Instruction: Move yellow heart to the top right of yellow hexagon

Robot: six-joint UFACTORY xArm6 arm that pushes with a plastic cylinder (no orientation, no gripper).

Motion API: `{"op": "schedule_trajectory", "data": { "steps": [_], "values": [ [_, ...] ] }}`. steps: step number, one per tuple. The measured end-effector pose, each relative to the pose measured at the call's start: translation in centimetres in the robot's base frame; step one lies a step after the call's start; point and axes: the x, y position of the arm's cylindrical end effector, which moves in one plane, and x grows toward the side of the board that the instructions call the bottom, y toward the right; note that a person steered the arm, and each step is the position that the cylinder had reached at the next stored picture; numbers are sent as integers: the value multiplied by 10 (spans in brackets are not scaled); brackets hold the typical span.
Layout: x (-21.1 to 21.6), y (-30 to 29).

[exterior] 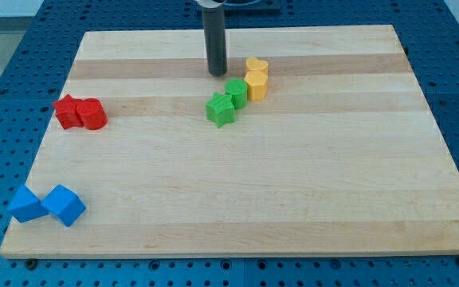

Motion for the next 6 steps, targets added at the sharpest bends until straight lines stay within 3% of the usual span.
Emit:
{"op": "schedule_trajectory", "data": {
  "steps": [4,6],
  "values": [
    [-11,64],
    [-43,94]
  ]
}}
